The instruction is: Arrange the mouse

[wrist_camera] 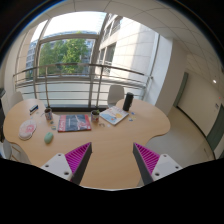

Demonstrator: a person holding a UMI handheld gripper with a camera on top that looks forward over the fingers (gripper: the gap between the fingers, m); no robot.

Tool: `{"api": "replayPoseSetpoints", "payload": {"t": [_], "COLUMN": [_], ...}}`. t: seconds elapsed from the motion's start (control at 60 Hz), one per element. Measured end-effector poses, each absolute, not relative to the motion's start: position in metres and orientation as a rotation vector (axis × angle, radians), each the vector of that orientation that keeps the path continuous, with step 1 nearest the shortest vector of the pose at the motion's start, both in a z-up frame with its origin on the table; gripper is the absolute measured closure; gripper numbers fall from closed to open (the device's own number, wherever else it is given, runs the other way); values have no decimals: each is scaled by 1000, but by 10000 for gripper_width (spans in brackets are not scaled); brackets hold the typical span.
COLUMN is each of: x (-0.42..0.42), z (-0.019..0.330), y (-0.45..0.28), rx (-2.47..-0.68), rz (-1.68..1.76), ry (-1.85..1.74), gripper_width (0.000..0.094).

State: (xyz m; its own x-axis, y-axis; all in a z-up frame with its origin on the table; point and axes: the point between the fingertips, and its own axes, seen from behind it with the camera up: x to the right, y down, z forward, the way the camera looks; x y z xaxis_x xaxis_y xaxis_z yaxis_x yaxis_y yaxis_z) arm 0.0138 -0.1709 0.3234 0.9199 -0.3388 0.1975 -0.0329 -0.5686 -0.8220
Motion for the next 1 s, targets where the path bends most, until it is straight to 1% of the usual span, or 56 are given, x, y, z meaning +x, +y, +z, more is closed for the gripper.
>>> {"api": "replayPoseSetpoints", "payload": {"t": [0.083,0.167,0.183,0.25,0.333,0.45,0.517,0.617,0.717,0.85,1.0], "x": [11,7,-14,-39,-75,-136,-172,-226,-270,-314,-335], "z": [315,295,284,257,209,136,107,80,63,47,24], "y": [-180,-191,-203,-219,-235,-238,-230,-199,-145,-55,49], "rx": [-2155,-2168,-2171,-2195,-2245,-2327,-2360,-2366,-2337,-2290,-2248], "rz": [-439,-455,-455,-449,-416,-312,-262,-206,-137,-98,-94], "ry": [281,310,320,342,359,360,324,243,172,88,50], "gripper_width": [88,88,87,88,87,85,84,83,85,86,88]}}
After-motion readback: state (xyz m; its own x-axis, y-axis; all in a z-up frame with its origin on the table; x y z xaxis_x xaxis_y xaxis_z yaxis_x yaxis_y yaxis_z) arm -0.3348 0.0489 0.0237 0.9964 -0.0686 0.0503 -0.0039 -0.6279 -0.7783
